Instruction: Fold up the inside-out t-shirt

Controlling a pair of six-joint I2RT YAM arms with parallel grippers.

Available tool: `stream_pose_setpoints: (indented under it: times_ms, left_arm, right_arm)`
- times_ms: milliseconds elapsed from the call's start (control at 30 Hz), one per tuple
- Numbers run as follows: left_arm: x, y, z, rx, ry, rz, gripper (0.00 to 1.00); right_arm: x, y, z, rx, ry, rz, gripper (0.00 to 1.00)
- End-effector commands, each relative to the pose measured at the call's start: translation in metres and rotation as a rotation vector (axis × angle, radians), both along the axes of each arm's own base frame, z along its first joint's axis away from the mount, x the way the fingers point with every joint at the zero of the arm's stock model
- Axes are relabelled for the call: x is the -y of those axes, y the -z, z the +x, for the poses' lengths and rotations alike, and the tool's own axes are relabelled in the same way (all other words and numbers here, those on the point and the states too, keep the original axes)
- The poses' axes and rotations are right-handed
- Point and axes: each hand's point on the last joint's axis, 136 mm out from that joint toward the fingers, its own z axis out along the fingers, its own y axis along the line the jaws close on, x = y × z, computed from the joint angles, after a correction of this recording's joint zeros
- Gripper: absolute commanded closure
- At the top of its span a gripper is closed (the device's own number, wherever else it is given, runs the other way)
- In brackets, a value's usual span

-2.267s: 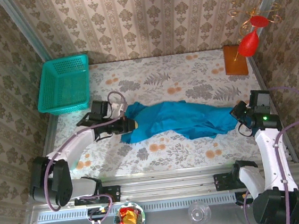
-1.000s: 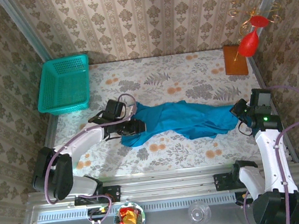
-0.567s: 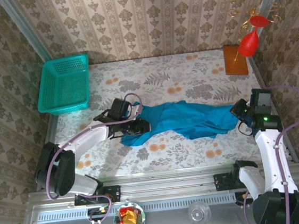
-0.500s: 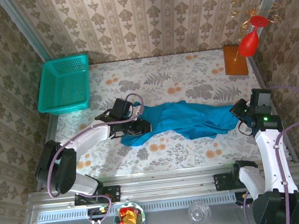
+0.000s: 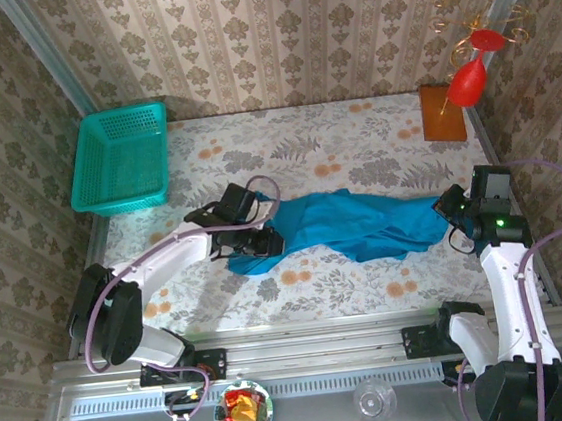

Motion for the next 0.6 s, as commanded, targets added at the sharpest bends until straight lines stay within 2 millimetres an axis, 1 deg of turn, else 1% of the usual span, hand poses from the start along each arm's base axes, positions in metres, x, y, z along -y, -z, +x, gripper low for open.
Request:
stream_pose_setpoints:
  times_ms: [0,133,233,367,567]
  left_arm:
    - [-0.001,0.0,-0.007,0.033,0.078,0.068,0.81]
    - [-0.004,0.001,0.0,0.064,0.069,0.118,0.81]
    - [-0.007,0.001,0.005,0.084,0.059,0.142,0.79]
    - [-0.005,0.003,0.007,0.084,0.062,0.146,0.78]
    - [0.0,0.008,0.008,0.075,0.069,0.139,0.8]
  right_arm:
    - [-0.001,-0.014,0.002,0.029,-0.014,-0.002,1.0]
    - [-0.001,-0.018,0.001,0.035,-0.014,-0.004,1.0]
    - [-0.001,-0.02,0.001,0.038,-0.014,-0.007,1.0]
    - [-0.001,-0.023,0.002,0.043,-0.015,-0.011,1.0]
    - [-0.001,-0.024,0.002,0.045,-0.017,-0.01,1.0]
